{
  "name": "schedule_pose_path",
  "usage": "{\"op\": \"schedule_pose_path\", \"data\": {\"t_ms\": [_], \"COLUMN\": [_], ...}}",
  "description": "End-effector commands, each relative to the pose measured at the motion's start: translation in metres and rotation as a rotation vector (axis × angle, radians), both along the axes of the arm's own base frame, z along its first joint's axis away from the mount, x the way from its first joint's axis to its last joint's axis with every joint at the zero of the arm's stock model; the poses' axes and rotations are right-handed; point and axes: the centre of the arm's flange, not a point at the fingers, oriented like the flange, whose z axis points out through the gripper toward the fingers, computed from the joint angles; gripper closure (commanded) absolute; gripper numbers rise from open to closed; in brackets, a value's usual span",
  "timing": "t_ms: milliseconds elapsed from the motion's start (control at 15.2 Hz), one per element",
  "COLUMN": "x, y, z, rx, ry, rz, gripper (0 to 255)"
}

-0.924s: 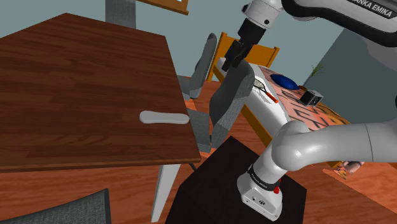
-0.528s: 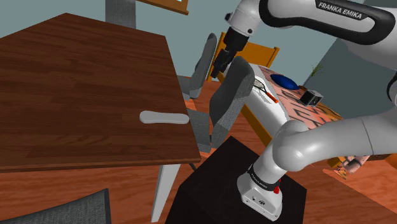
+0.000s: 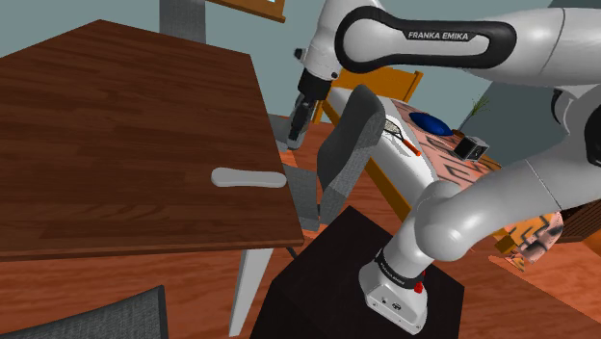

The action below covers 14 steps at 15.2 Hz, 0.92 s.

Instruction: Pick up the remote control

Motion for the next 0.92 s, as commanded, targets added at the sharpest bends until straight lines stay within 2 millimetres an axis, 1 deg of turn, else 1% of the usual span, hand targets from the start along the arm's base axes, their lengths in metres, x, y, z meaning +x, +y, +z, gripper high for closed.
{"op": "schedule_pose_path", "data": {"t_ms": [0, 330, 660, 726, 858], "x": [0.017, 0.047, 0.071, 0.071, 0.071], "y": [0.013, 0.046, 0.082, 0.083, 0.083], "z": [-0.022, -0.074, -0.127, -0.128, -0.139], "rx": [-0.005, -0.020, -0.034, -0.034, -0.034], "ry": [0.010, 0.038, 0.067, 0.068, 0.068], "rz": [0.072, 0.243, 0.413, 0.418, 0.418], "gripper": [0, 0, 0, 0, 0]}}
